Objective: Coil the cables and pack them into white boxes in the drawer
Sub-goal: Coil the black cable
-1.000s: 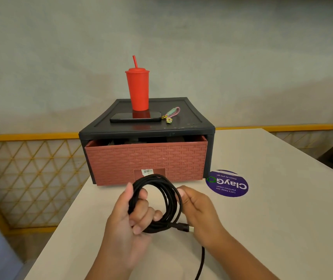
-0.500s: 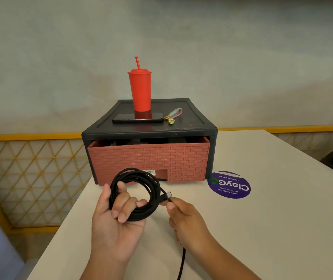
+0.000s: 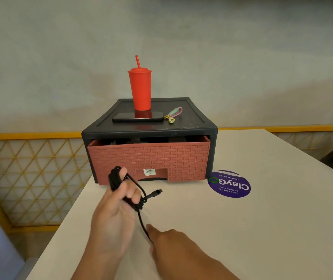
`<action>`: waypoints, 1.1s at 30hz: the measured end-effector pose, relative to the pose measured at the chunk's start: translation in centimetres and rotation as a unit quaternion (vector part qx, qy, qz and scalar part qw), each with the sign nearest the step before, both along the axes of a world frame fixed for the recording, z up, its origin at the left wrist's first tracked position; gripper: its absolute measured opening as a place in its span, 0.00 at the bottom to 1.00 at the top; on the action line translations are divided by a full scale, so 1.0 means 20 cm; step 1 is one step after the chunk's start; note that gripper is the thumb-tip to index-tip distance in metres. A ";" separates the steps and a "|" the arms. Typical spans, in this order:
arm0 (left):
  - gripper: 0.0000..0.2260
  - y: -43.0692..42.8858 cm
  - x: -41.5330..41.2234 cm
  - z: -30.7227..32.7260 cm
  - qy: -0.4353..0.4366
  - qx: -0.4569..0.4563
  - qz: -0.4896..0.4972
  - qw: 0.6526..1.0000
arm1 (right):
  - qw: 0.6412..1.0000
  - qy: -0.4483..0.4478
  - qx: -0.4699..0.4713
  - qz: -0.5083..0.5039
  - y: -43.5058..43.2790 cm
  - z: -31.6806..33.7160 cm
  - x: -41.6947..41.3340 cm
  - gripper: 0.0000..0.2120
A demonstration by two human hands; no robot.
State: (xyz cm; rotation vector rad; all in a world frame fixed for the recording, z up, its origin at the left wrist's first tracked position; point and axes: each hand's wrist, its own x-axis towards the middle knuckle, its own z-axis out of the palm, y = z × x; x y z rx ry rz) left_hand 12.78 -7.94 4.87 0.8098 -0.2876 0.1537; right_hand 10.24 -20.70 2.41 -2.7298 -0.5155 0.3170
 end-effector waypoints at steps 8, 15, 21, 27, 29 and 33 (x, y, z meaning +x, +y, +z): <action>0.06 -0.12 -0.04 -0.09 -0.079 0.456 0.078 0.883 | 0.989 -0.004 0.137 0.053 -0.09 0.12 -0.01 0.10; 0.02 -0.11 -0.02 -0.09 -0.119 0.521 0.109 0.838 | 0.953 0.079 0.292 0.013 -0.19 0.18 0.03 0.09; 0.09 -0.08 -0.02 -0.11 -0.114 0.570 0.101 0.808 | 0.878 0.168 0.444 -0.069 -0.28 0.26 0.03 0.07; 0.15 -0.13 -0.06 -0.09 -0.119 0.612 0.025 0.781 | 0.786 0.219 0.558 -0.152 -0.30 0.28 0.04 0.08; 0.16 -0.13 -0.06 -0.08 -0.121 0.652 0.081 0.744 | 0.778 0.224 0.565 -0.158 -0.30 0.28 0.04 0.08; 0.06 -0.11 -0.04 -0.10 -0.109 0.633 0.203 0.739 | 0.788 0.221 0.556 -0.143 -0.30 0.29 0.04 0.06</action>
